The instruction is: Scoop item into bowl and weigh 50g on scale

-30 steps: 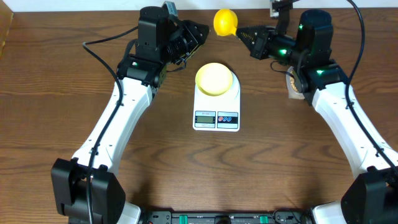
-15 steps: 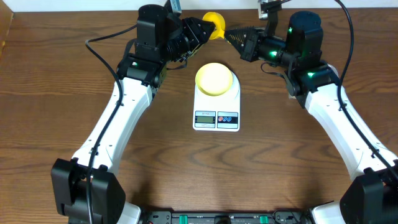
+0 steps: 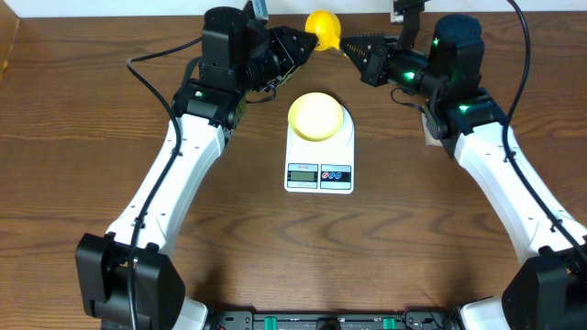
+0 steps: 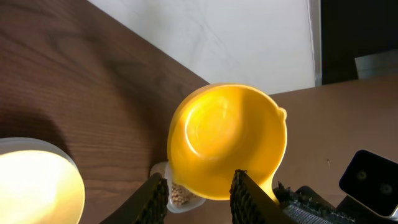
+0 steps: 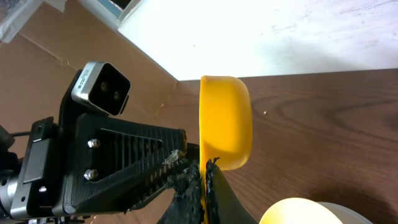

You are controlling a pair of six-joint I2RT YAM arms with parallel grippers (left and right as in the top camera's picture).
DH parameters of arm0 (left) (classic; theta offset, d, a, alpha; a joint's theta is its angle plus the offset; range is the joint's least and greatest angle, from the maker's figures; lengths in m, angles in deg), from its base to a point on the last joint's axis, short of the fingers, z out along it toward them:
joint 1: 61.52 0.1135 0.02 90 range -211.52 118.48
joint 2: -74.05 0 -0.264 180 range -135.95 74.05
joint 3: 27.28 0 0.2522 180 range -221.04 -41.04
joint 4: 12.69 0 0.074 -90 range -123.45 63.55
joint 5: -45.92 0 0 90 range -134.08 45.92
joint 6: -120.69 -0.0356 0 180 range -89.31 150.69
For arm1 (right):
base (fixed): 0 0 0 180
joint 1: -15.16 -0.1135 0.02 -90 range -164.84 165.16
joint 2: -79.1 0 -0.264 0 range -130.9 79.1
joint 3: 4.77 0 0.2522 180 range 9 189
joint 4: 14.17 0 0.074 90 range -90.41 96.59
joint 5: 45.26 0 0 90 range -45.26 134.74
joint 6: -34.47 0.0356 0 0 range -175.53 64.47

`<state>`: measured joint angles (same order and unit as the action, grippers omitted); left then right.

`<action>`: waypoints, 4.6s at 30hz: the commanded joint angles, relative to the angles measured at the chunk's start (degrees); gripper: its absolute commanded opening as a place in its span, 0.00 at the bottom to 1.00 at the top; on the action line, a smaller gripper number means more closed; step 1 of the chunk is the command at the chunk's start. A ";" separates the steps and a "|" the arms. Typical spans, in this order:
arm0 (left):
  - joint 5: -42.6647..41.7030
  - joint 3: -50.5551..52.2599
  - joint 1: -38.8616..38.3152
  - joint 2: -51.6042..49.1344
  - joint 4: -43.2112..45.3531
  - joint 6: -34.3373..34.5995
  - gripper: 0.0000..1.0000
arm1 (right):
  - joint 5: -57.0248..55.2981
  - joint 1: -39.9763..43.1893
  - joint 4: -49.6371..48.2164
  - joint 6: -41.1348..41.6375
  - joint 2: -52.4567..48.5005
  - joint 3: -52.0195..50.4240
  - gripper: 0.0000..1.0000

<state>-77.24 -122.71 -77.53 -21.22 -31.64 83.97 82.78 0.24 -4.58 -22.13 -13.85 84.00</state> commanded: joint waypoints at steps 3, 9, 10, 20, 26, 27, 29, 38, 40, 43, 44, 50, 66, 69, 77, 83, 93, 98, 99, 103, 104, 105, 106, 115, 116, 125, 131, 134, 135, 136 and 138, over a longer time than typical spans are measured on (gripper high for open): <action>-0.66 0.13 0.09 -0.22 0.15 -2.29 0.36 | 5.05 0.09 -2.23 -1.25 0.35 1.07 0.01; -0.09 0.13 0.09 -0.22 0.15 -3.41 0.36 | 7.63 0.02 -2.75 -0.20 0.37 1.07 0.01; 0.39 0.13 0.09 -0.22 0.15 -3.54 0.36 | 7.98 0.02 -2.71 -0.15 0.37 1.07 0.01; 3.08 0.13 0.09 -0.22 0.17 -3.52 0.09 | 9.27 -0.15 -2.71 -0.02 0.37 1.07 0.01; 5.84 0.13 0.09 -0.22 0.17 -3.54 0.08 | 9.31 -0.20 -1.88 -0.02 0.37 1.07 0.01; 5.88 0.13 0.09 -0.22 0.20 -3.54 0.08 | 9.29 -0.20 -1.51 -0.02 0.37 1.07 0.02; 6.49 0.13 0.09 -0.22 0.15 -3.54 0.08 | 9.27 -0.17 -0.96 -0.07 0.37 1.07 0.09; 6.91 0.13 0.09 -0.22 0.07 -1.40 0.08 | 9.03 -0.17 -1.27 -2.86 0.35 1.07 0.27; 6.91 0.13 0.09 -0.22 0.07 0.46 0.07 | 9.03 -0.17 -1.29 -2.89 0.35 1.07 0.28; 6.86 0.13 0.09 -0.22 -0.42 1.90 0.07 | 9.05 -0.20 -1.25 -2.89 0.35 1.07 0.29; 6.88 0.13 0.09 -0.22 -0.76 2.43 0.08 | 9.05 -0.22 -1.25 -2.89 0.35 1.07 0.29; 6.84 0.13 0.09 -0.22 -2.60 3.19 0.08 | 8.85 -0.94 -1.46 -4.81 0.35 1.07 0.29; 6.16 0.13 -0.20 -0.22 -3.28 3.02 0.08 | 7.30 -1.49 -2.01 -5.22 0.35 1.07 0.23; 5.29 0.13 -0.20 -0.22 -3.30 2.99 0.08 | 6.88 -1.75 -2.05 -5.22 0.35 1.07 0.22; 4.59 0.13 -0.20 -0.22 -3.28 3.23 0.08 | 5.55 -1.88 -0.33 -6.12 0.35 1.07 0.21; 4.22 0.13 -0.20 -0.22 -3.28 3.21 0.08 | 4.68 -2.08 -0.39 -6.27 0.35 1.07 0.17; 4.17 0.13 -0.20 -0.22 -3.30 3.17 0.08 | 4.50 -2.08 -0.35 -6.25 0.35 1.07 0.01; 4.26 0.13 -0.17 -0.22 -3.28 3.17 0.08 | 4.50 -2.05 -0.35 -6.25 0.35 1.07 0.01; 4.28 0.13 -0.17 -0.22 -3.26 3.17 0.08 | 4.50 -2.03 -0.33 -6.25 0.35 1.07 0.01; 4.26 0.13 0.13 -0.22 -2.62 2.91 0.13 | 3.45 -1.75 0.42 -6.27 0.35 1.07 0.01; 4.26 0.13 0.31 -0.22 -2.62 2.60 0.13 | 3.41 -1.57 0.68 -6.32 0.35 1.07 0.01; 4.17 0.13 0.50 -0.22 -2.62 1.81 0.13 | 3.43 -1.31 0.98 -6.49 0.35 1.07 0.01; 3.85 0.13 0.79 -0.22 -2.64 0.31 0.14 | 3.41 -0.94 1.60 -6.97 0.35 1.07 0.01; 3.19 0.13 1.75 -0.22 -2.47 -4.13 0.35 | 3.02 3.04 5.31 -8.22 0.35 1.07 0.01; 3.19 0.13 1.75 -0.22 -2.19 -4.68 0.36 | 3.02 3.21 5.57 -8.22 0.35 1.07 0.01; 3.19 0.13 1.86 -0.22 -3.15 -19.10 0.51 | 2.84 3.78 8.22 -10.38 0.35 1.07 0.01; 5.53 0.13 2.75 -0.22 -6.36 -30.60 0.62 | 2.86 8.09 10.95 -11.23 0.35 1.07 0.01; 9.60 0.13 2.78 -0.22 -8.26 -30.58 0.72 | 3.13 9.94 11.54 -11.45 0.35 1.07 0.01; 10.93 0.13 2.75 -0.22 -9.20 -30.60 0.75 | 3.17 10.43 11.76 -11.45 0.35 1.07 0.01; 12.13 0.13 2.78 -0.22 -10.27 -30.58 0.86 | 3.26 10.91 12.04 -11.50 0.35 1.07 0.01; 14.21 0.13 2.78 -0.22 -12.59 -30.58 0.96 | 3.23 11.54 12.74 -11.69 0.35 1.07 0.01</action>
<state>-68.24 -122.71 -75.06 -21.22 -42.57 55.86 85.82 11.08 7.69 -32.40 -13.85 84.04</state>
